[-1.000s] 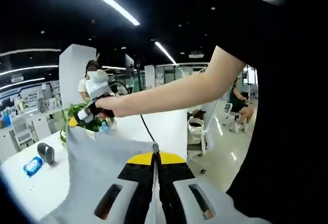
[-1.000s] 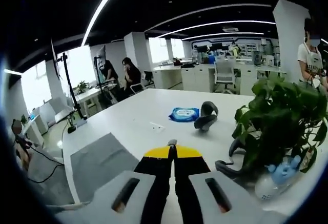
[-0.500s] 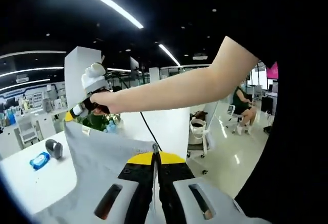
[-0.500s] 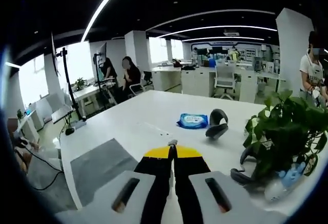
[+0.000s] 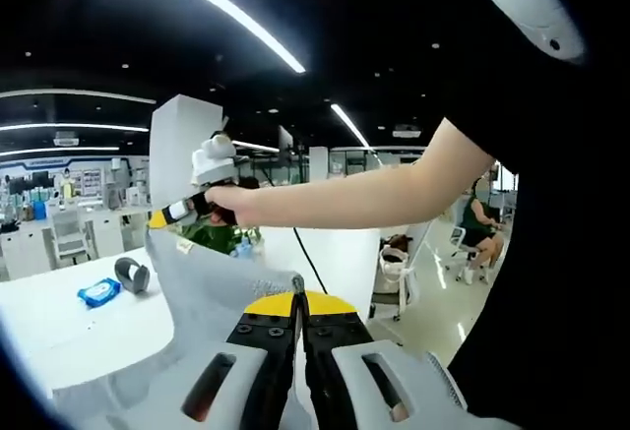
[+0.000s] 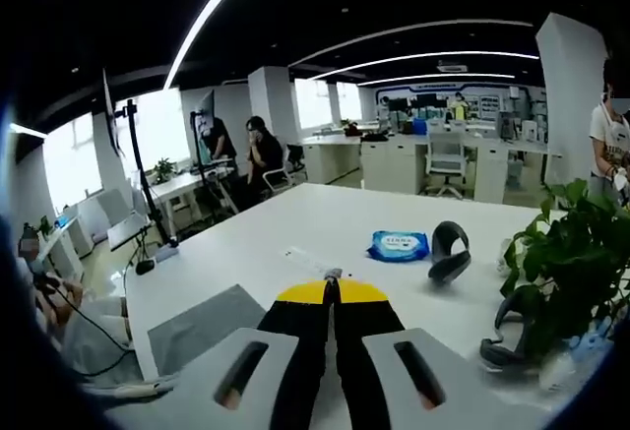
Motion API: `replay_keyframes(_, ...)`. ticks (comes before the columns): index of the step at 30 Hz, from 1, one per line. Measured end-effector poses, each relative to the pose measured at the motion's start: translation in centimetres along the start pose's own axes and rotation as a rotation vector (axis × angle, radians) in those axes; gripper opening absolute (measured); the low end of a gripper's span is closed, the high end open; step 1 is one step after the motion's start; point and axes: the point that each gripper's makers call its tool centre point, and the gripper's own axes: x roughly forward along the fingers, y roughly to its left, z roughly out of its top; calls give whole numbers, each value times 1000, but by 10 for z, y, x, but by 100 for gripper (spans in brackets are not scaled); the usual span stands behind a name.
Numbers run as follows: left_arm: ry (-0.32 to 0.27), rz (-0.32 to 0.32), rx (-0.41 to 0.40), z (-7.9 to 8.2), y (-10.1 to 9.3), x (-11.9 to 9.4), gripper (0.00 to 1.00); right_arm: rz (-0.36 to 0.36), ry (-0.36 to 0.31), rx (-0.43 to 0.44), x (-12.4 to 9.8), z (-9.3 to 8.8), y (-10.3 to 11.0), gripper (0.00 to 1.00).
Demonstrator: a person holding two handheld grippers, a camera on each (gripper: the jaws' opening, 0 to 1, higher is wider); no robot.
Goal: Fold the towel on the table until its edges align and the towel forms a compact rectangular stack.
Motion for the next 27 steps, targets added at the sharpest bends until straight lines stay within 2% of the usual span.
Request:
replay_keyframes(8,-12,73,-17,4,24,-32,1,55,-16,-14,26,11,24,0)
replay_keyframes(13,-37,103,-69,5,41,-53,1,81,-9,-12,43,13,36,0)
replay_keyframes(19,-53,138,-114,-3,55,-72,1,111,12,-11,61,9,48,0)
replay_keyframes(25,-33,193,-100,-10,63,-90,1,130,17,-9,72,6,57,0)
replay_keyframes(27,-32,230,-102,-12,67,-97,1,142,16,1,74,5,59,0)
